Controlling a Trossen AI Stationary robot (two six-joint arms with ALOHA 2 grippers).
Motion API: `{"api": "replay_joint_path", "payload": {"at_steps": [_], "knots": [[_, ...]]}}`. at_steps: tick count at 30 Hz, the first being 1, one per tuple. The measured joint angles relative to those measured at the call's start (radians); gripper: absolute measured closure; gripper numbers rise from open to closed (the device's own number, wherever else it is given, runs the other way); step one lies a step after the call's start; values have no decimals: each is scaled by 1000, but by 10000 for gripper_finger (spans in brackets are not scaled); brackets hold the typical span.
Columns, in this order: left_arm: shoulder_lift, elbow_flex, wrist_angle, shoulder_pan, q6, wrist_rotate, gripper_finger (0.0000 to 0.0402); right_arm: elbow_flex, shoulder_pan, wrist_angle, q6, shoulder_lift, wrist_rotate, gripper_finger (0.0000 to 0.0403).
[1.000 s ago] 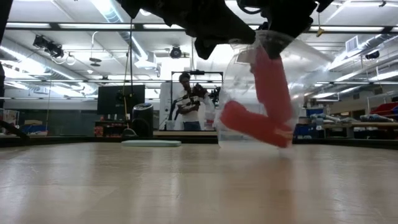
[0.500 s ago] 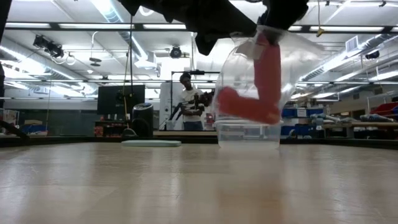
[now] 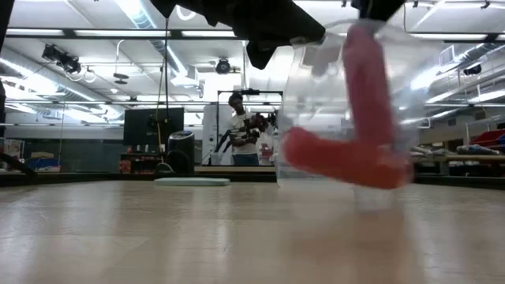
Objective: Roll bandage
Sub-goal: Put the rolled pink bandage into the transparent zip bag
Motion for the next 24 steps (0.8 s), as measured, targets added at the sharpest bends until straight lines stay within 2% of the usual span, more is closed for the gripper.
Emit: {"api": "replay_joint_path", "payload": {"at_steps": [4,10,19,24], "knots": [[0,0,-4,1,0,-3,380,0,34,-67,47,0,-4,195],[0,0,8,1,0,-3,380,0,41,-34,37,2,5,197],[0,-1,17,1,-3,-3,380,-95,6,126,-18,6,-46,198],[-1,-2,35,1,-3,-3,380,-122,-32,315,-113,39,-89,198]]}}
